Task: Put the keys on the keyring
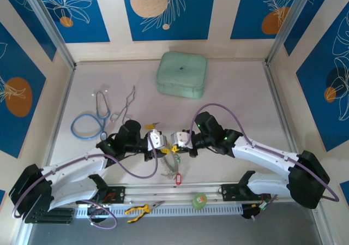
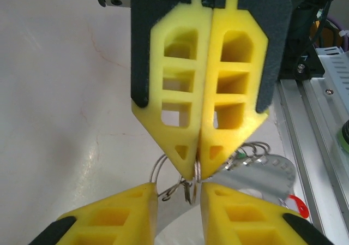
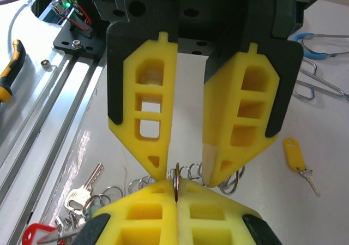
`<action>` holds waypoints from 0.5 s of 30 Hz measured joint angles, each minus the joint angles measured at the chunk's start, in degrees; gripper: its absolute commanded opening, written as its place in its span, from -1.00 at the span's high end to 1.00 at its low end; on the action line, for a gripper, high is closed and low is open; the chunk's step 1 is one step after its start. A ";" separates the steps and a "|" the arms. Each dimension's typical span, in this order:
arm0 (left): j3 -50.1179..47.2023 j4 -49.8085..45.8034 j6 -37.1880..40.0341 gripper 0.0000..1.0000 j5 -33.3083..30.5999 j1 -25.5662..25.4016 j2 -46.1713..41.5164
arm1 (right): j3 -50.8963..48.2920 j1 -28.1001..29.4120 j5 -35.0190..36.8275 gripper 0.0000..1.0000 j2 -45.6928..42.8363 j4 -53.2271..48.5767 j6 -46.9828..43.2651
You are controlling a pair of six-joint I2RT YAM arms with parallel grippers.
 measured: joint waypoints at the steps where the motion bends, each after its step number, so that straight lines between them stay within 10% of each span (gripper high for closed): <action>1: -0.07 0.44 -0.04 0.58 0.02 -0.09 0.15 | 0.00 0.17 0.33 1.00 0.00 0.00 0.26; 8: -0.85 1.64 0.11 1.00 -0.26 -0.52 0.20 | 0.07 0.44 2.43 1.00 -0.11 0.00 1.88; 11: -1.36 3.02 0.22 1.00 -0.92 -0.57 -0.39 | 0.09 0.28 2.75 0.37 -0.94 -0.04 3.56; 15: -2.78 4.63 1.73 1.00 -2.64 -0.57 -2.54 | 0.07 -2.05 2.38 0.04 -4.85 -0.02 6.49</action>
